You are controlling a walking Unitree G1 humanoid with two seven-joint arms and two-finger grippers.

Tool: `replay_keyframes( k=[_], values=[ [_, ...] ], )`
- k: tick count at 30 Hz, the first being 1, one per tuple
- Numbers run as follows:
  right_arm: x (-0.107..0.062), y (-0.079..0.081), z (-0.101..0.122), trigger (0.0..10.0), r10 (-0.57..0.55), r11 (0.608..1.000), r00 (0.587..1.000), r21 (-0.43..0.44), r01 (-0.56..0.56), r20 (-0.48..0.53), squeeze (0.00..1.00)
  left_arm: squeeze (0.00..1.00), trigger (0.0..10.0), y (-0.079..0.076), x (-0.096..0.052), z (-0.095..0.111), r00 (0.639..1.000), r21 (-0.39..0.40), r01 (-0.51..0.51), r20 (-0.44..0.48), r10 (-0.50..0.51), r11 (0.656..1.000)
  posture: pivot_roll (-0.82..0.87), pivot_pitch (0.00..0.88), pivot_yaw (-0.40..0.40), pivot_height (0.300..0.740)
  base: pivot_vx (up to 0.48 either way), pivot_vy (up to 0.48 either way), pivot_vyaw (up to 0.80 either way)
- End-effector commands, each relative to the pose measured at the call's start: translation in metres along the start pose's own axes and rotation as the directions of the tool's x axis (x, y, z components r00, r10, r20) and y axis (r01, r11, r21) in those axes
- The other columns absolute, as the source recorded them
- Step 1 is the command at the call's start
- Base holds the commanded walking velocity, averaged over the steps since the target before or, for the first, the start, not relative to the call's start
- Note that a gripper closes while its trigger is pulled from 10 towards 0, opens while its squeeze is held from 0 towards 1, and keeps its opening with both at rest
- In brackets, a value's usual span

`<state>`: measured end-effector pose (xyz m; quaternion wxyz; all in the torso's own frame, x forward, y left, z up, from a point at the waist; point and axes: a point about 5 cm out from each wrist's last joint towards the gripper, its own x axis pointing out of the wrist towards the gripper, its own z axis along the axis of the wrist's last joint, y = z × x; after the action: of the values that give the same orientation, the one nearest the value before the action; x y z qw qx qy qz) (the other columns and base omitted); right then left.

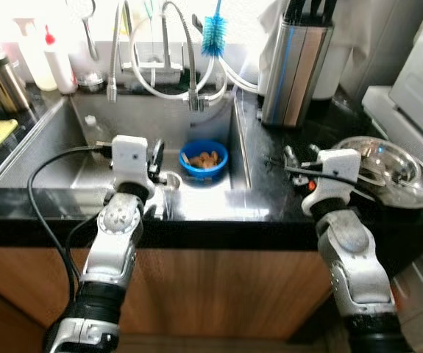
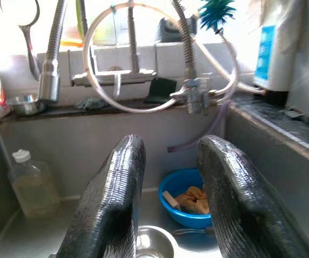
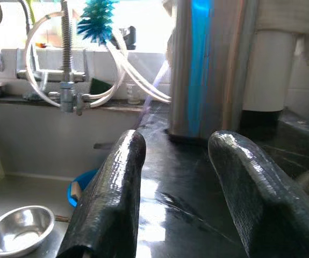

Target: Kitchen organization

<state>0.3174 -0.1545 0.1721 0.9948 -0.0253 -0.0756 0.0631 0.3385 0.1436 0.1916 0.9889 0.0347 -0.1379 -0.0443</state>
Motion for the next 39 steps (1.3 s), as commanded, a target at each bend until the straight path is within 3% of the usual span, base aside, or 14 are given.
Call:
replay_keyframes(
  k=[1,16,36,39],
  values=[
    [0.002,0.004,0.002,10.0,0.014,1.000,1.000,0.006,-0.014,0.009,0.00,0.00,10.0,0.004,0.002,0.003,1.000,0.009,-0.011,0.012,0.010,1.000,-0.02,0.027,-0.028,0.740,0.304,0.000,0.00],
    [0.002,0.005,0.002,10.0,0.020,1.000,1.000,0.008,-0.020,0.008,0.00,0.00,10.0,0.003,0.002,0.003,1.000,0.011,-0.003,0.014,0.003,1.000,-0.02,0.023,-0.029,0.740,0.304,0.000,0.00],
    [0.002,0.009,-0.005,10.0,0.048,0.999,0.996,-0.018,-0.049,-0.070,0.00,0.00,10.0,0.000,0.002,0.003,1.000,0.023,0.013,0.009,-0.013,1.000,-0.03,0.033,-0.026,0.740,0.000,0.000,0.00],
    [0.003,0.003,-0.012,10.0,-0.003,0.999,0.991,-0.040,-0.002,-0.133,0.00,0.00,10.0,0.000,0.002,0.003,1.000,0.025,0.019,0.007,-0.019,1.000,-0.03,0.034,-0.025,0.740,0.000,0.000,0.00]
  ],
)
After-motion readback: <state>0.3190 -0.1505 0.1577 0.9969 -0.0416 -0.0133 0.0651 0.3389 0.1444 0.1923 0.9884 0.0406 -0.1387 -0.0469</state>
